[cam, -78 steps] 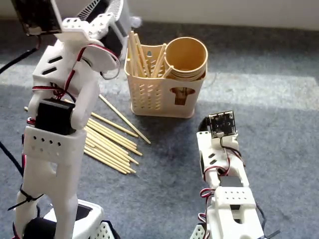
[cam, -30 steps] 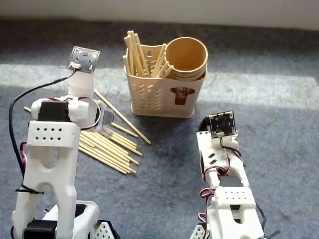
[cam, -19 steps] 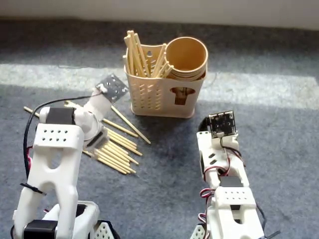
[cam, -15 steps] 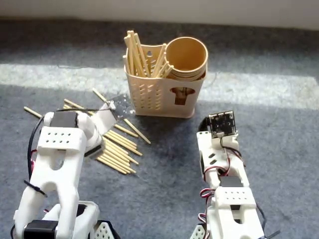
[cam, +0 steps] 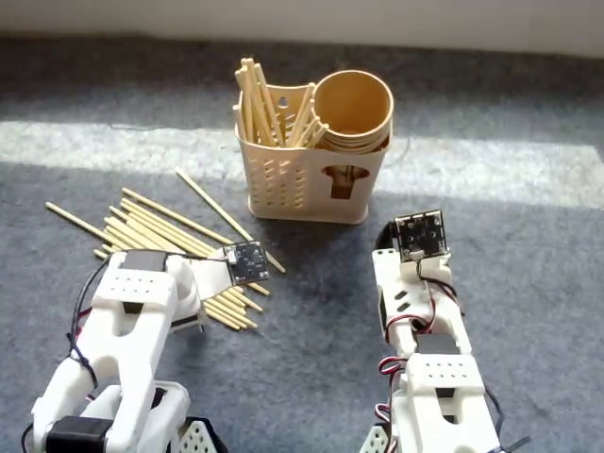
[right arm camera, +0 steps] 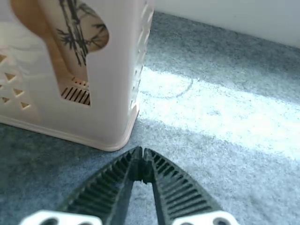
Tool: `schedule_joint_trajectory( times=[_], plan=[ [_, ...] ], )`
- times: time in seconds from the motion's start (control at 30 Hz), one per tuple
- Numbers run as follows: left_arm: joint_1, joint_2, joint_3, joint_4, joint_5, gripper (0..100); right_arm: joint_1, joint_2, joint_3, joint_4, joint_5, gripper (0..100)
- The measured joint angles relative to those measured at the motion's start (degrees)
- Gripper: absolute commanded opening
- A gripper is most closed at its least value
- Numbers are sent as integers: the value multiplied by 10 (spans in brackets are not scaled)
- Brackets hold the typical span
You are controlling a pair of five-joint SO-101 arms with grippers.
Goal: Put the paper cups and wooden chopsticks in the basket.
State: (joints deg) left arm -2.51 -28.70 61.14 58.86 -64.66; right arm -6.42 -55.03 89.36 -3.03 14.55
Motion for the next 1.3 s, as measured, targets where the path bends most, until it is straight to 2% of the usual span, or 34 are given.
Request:
schedule_joint_trajectory(
  times=[0.27, 0.67, 0.83, 0.93, 1.13, 1.3],
  plan=[
    [15, 0, 32, -77, 0, 202, 0, 0, 0, 0, 0, 23],
    [16, 30, 29, -136, 6, 203, 0, 0, 0, 0, 0, 23],
    [18, 109, -41, -108, 8, 200, 0, 0, 0, 0, 0, 23],
    [18, 144, -79, -85, 8, 154, 0, 0, 0, 0, 0, 23],
    [20, 153, -95, -62, 7, 130, 0, 0, 0, 0, 0, 23],
    [40, 158, -93, -9, 7, 129, 0, 0, 0, 0, 0, 23]
  ],
)
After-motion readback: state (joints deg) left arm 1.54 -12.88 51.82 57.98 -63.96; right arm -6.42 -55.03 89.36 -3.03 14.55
